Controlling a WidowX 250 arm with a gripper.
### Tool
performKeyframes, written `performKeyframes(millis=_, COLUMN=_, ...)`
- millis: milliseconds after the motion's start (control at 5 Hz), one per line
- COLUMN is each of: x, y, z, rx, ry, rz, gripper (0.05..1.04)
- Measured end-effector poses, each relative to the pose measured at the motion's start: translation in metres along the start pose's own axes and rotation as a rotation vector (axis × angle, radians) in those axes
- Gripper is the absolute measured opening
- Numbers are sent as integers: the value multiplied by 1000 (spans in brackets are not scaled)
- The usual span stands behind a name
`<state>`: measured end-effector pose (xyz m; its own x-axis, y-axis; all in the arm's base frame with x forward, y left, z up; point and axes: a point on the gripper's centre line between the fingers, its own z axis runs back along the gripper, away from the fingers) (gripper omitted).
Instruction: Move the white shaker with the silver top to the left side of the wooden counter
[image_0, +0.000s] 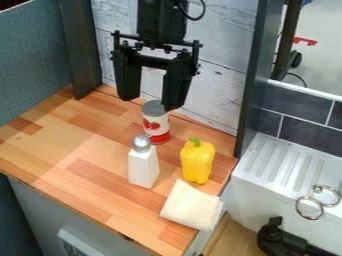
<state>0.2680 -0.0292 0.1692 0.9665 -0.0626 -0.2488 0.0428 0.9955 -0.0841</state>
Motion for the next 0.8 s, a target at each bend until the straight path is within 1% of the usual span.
performKeyframes(millis=200, x=2, y=2, z=-9, rx=2, ry=33, rz=6, gripper=1007)
performKeyframes(millis=400, x=4, y=13, z=-14, rx=70, ry=24, rz=31, gripper=1007)
performKeyframes(millis=600, x=5, y=28, z=-22, rx=160, ry=-28, rz=65, gripper=1007)
performKeyframes(millis=800, x=3, y=35, z=-25, rx=182, ry=-126, rz=70, gripper=1008)
